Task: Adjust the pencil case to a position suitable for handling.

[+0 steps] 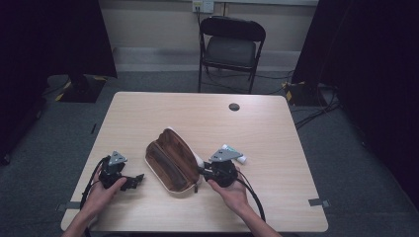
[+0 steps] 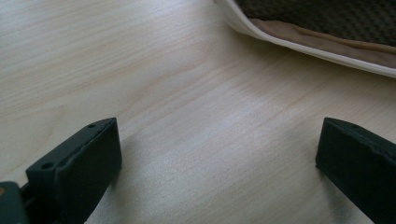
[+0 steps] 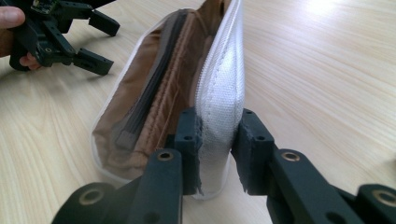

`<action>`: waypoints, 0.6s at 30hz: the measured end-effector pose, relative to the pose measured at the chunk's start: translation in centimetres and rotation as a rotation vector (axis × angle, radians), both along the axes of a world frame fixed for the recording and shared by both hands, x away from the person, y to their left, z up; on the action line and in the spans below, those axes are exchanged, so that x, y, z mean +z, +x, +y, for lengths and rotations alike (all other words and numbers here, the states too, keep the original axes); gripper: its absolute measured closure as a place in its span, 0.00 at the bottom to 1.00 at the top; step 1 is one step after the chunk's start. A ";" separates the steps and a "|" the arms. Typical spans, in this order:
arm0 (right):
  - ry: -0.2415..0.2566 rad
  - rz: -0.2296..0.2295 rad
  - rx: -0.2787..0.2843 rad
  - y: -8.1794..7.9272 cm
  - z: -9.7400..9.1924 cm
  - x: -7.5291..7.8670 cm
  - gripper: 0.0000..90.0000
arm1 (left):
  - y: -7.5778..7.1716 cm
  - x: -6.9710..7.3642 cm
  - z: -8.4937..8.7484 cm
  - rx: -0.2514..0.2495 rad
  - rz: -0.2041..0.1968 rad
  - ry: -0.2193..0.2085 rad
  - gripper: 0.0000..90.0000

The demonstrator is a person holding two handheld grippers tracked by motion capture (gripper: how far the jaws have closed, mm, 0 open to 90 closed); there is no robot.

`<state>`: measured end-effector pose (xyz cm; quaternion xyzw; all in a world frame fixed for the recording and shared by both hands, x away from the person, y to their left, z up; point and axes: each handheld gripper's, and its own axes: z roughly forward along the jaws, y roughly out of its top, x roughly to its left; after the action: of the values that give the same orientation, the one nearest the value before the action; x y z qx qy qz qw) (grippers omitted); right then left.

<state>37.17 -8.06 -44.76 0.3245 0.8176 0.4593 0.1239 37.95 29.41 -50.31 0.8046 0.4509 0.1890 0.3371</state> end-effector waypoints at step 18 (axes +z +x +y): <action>0.022 0.035 0.104 -1.8 -3.5 0.6 0.85 | 0.0 0.0 0.0 0.000 0.000 0.000 0.00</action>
<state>35.36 -11.61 -44.18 0.2909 0.8304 0.4681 0.0818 37.95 29.41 -50.31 0.8046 0.4508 0.1890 0.3372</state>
